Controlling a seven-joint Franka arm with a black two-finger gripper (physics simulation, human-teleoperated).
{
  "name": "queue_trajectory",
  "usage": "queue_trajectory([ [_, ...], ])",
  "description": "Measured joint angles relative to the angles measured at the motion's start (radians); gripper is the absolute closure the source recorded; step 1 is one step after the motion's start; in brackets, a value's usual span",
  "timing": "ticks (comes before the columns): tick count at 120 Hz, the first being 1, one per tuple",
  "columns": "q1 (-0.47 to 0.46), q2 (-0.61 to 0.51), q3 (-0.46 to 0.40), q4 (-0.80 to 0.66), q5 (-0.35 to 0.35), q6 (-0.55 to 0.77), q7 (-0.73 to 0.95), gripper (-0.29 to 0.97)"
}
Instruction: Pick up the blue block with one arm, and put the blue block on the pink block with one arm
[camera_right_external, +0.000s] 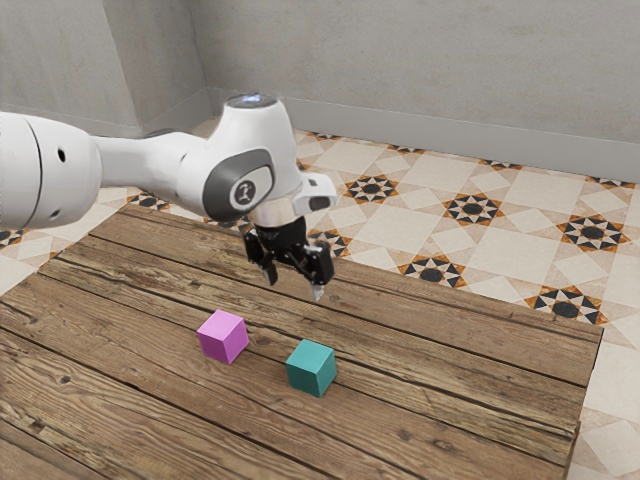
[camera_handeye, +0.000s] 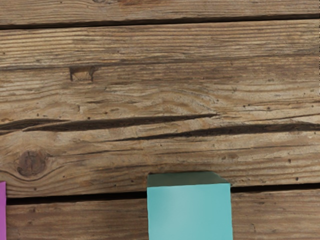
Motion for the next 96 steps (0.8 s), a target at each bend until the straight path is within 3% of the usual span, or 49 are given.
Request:
queue_trajectory([
  [45, -0.052, 0.022, -0.012, -0.153, -0.007, 0.185, -0.004, 0.02],
  [96, -0.048, 0.084, -0.033, -0.209, -0.05, 0.279, -0.005, 0.02],
])
